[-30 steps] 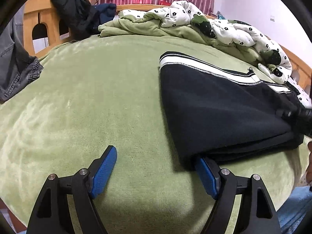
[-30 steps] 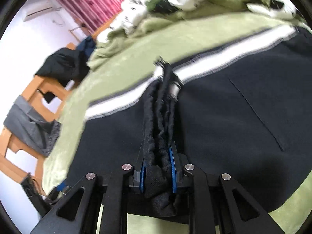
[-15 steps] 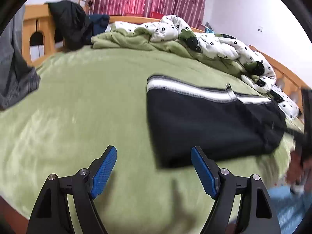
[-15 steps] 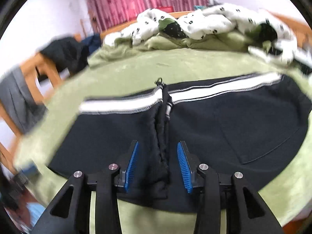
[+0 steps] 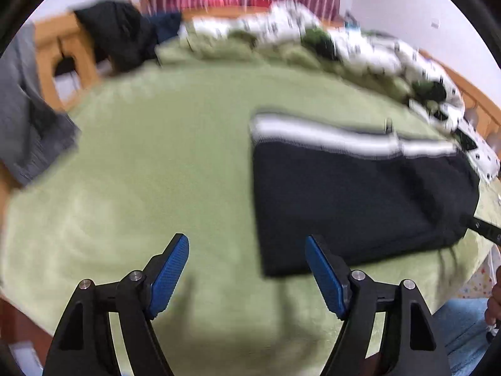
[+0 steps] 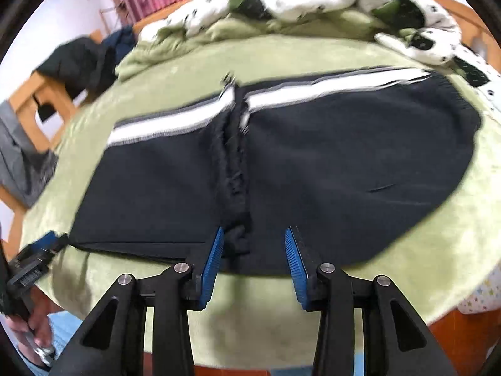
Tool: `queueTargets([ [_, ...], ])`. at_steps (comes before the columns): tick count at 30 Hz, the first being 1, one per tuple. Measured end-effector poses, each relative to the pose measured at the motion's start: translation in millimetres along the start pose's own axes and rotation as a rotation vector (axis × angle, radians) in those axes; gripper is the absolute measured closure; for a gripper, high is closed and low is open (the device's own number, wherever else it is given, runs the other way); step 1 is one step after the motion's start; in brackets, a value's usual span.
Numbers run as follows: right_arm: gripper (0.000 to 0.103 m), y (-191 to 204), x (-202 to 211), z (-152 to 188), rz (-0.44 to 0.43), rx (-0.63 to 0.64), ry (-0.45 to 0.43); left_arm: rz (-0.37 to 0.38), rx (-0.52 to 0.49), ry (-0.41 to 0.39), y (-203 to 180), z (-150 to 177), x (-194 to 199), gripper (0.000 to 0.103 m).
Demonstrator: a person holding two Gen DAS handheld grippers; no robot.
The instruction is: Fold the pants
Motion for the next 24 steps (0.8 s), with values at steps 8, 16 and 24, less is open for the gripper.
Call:
queueTargets([
  [8, 0.048, -48, 107, -47, 0.134, 0.047, -0.198, 0.082, 0.021, -0.114, 37, -91, 104, 0.027],
  [16, 0.027, -131, 72, -68, 0.23, 0.015, -0.2, 0.194, 0.004, -0.093, 39, -98, 53, 0.027],
  [24, 0.027, -231, -26, -53, 0.192, -0.257, -0.103, 0.367, 0.028, 0.127, 5, -65, -91, 0.027],
])
Point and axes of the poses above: each gripper's, at about its wrist camera, not at the fingertips, and x roughly against the way its jaws point, y to its left, z to its underside, the point moved 3 cm from there along -x, roughly the way its jaws point, and after that the axes turned 3 degrees about -y, right-handed, at the moved point
